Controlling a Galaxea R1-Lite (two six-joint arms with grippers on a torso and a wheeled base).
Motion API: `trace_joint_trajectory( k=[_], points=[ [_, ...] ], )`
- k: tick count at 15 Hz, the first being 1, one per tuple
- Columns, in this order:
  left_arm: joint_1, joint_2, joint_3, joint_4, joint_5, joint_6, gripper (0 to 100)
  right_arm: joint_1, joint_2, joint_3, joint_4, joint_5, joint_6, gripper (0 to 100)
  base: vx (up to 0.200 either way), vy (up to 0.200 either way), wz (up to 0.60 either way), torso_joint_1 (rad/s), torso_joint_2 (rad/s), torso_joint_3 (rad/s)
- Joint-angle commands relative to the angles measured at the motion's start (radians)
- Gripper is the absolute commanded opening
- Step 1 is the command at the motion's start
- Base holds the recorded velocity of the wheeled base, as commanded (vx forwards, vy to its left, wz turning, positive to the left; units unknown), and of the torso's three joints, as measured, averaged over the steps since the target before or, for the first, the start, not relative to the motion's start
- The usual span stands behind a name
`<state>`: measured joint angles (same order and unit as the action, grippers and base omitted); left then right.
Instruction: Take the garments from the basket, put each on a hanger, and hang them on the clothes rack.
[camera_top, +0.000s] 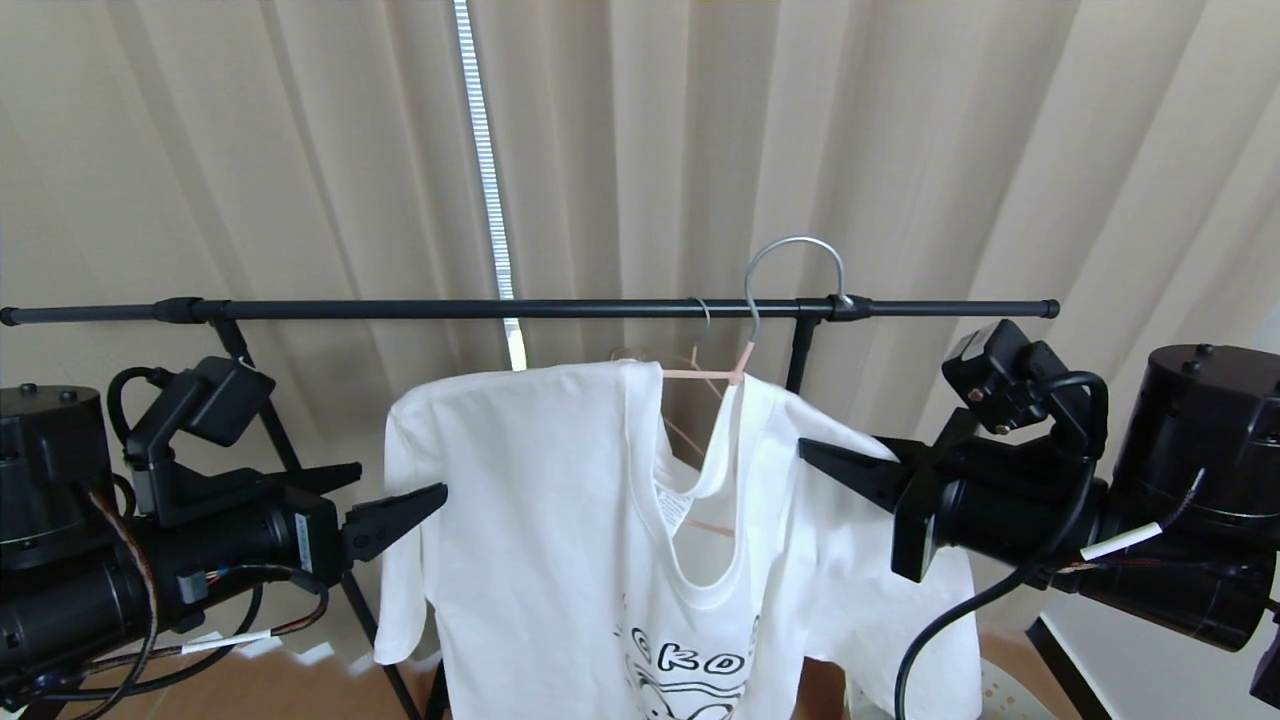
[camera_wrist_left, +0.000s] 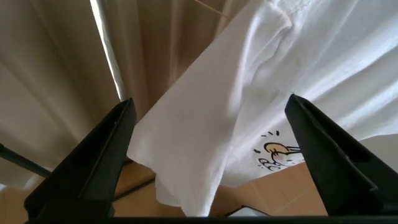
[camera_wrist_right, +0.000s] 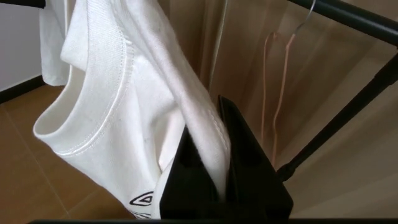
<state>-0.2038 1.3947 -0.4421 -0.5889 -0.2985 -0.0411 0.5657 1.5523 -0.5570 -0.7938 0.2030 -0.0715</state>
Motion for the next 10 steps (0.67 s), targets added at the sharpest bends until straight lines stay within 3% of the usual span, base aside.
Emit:
trace_joint_trajectory(
  k=[1, 10],
  points=[
    [-0.003, 0.017, -0.003, 0.0, 0.001, 0.0, 0, -0.004, -0.001, -0.004, -0.001, 0.0, -0.001, 0, 0.0, 0.0, 0.0, 0.0, 0.0, 0.0],
    [0.026, -0.008, 0.006, 0.0, 0.002, -0.046, 0, -0.023, -0.001, -0.014, -0.001, 0.003, -0.001, 0, 0.0, 0.0, 0.0, 0.0, 0.0, 0.0]
  ],
)
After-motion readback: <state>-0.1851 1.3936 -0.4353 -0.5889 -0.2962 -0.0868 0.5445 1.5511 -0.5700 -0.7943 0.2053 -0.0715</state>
